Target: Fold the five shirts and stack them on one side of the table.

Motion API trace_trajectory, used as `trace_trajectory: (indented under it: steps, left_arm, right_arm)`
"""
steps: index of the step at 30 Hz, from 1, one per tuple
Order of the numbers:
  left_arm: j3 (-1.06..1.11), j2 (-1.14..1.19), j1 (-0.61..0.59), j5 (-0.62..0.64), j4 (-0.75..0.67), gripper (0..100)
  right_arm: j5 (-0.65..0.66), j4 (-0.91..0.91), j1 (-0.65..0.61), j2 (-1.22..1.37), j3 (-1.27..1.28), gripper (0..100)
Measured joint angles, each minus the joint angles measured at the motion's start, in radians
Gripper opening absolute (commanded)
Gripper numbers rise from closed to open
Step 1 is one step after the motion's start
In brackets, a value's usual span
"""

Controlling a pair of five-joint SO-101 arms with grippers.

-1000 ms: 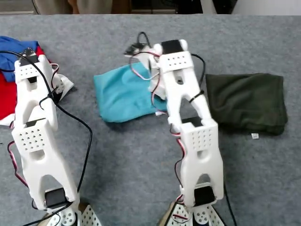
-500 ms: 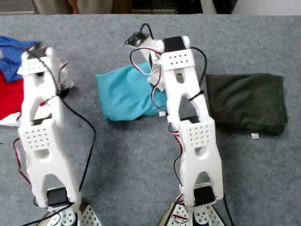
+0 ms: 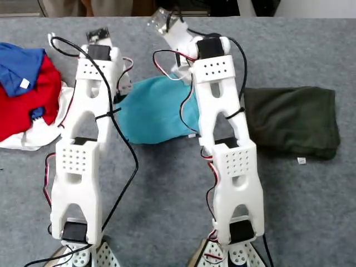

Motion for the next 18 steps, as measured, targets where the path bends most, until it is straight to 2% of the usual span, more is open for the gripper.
trace_trajectory:
  steps: [5,11,18]
  left_arm:
    - [0.000,0.100,0.000,0.017,-0.058,2]
    - [-0.037,0.143,0.000,0.025,-0.078,2]
    - [-0.112,0.149,-0.008,0.023,-0.054,2]
  right_arm:
    - [0.000,-0.167,0.002,0.167,0.003,0.5]
    - [-0.003,-0.187,0.029,0.338,-0.064,0.5]
    - [-0.003,-0.190,0.052,0.373,-0.285,0.5]
